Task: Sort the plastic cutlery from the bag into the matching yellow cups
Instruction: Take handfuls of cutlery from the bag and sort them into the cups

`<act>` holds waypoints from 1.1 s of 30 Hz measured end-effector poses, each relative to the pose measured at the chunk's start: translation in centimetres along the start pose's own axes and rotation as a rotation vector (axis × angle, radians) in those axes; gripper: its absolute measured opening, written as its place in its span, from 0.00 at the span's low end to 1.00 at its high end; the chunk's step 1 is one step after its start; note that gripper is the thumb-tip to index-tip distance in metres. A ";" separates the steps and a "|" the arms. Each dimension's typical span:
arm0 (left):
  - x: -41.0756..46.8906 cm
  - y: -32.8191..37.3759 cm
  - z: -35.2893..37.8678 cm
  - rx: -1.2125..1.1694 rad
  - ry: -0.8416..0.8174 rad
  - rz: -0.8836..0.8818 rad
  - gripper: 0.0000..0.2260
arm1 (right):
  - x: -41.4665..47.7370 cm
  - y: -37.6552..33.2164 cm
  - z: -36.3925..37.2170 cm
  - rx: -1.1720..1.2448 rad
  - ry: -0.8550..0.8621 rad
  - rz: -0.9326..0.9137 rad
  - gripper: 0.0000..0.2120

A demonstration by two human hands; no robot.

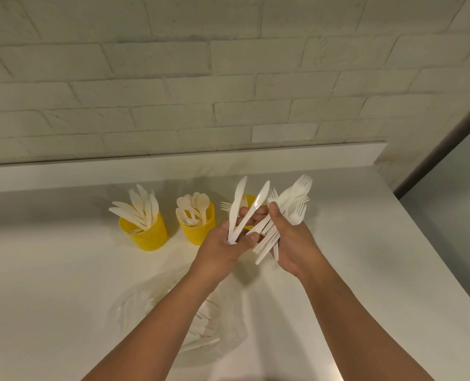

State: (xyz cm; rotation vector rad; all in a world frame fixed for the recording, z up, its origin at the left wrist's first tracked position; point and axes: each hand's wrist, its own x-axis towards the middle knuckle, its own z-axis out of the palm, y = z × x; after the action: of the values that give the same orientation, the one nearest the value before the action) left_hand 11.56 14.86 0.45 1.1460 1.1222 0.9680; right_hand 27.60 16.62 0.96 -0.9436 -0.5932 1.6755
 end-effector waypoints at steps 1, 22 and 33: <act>0.0 0.1 0.0 -0.035 0.016 -0.015 0.11 | 0.0 -0.2 -0.1 0.012 -0.004 0.002 0.14; -0.3 0.0 -0.9 -0.556 -0.116 -0.490 0.10 | 0.7 -1.4 -2.3 -0.368 -0.089 -0.104 0.15; 0.5 0.7 -0.3 -0.224 -0.005 -0.237 0.17 | 0.1 -1.9 0.0 -0.068 -0.073 -0.126 0.16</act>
State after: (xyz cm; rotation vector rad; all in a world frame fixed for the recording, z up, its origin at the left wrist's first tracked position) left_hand 11.39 15.55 1.06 0.8152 1.0881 0.8794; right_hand 28.66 17.26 2.34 -0.8787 -0.7477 1.5905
